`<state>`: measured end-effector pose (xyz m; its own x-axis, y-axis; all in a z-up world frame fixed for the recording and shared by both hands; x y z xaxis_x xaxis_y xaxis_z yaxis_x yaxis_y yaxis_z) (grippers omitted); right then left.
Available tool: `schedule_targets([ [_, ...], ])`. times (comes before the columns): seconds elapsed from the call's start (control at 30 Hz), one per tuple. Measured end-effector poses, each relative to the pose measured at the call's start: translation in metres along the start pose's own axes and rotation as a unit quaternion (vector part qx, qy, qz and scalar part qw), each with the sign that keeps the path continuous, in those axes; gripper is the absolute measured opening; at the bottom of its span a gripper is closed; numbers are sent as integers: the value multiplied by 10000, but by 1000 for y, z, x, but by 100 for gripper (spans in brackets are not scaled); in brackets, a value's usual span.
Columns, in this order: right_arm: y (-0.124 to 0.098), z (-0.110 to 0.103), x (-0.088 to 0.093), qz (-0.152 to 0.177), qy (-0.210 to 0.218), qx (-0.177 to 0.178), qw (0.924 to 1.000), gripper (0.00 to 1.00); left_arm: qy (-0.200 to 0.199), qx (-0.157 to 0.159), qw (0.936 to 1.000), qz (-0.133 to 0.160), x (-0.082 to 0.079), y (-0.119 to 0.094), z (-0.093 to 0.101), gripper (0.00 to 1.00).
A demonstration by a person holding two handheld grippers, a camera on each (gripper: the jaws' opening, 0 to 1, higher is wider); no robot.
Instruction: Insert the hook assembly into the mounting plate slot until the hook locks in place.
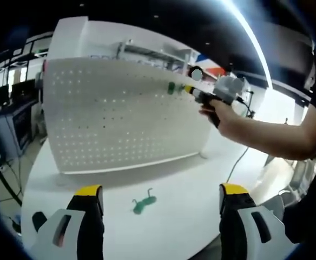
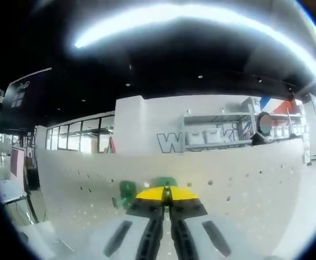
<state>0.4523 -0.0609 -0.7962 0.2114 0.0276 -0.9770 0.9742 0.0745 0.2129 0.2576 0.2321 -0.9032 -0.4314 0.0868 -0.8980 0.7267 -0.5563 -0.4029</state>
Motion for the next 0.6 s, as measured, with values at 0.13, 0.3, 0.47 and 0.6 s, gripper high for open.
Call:
schedule_targets([
  [0.13, 2, -3, -6, 131, -210, -19, 9997, 0, -15, -13, 10000, -8, 1, -1, -1, 89],
  [0.3, 8, -3, -2, 107, -307, -36, 9995, 0, -25, 4, 10000, -25, 2, 0, -1, 88],
  [0.47, 7, -4, 1, 110, -251, 41, 9996, 0, -34, -2, 10000, -46, 2, -1, -3, 87],
  [0.6, 7, -4, 2, 161, -265, 44, 9995, 0, -24, -12, 10000, -68, 3, 0, -5, 86],
])
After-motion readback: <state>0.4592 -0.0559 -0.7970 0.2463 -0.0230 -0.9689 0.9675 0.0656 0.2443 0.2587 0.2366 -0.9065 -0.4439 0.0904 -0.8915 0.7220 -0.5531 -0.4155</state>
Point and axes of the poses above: the point that each gripper's makers call its tool centre point, and the gripper's own axes: y roughly forward along the fingers, z roughly to its right, x roughly out of its underside, the point moved 4 cm from there along -y, roughly backward along the fingers, and after that the axes turned 5 degrees about -x, right-handed, at the moved point
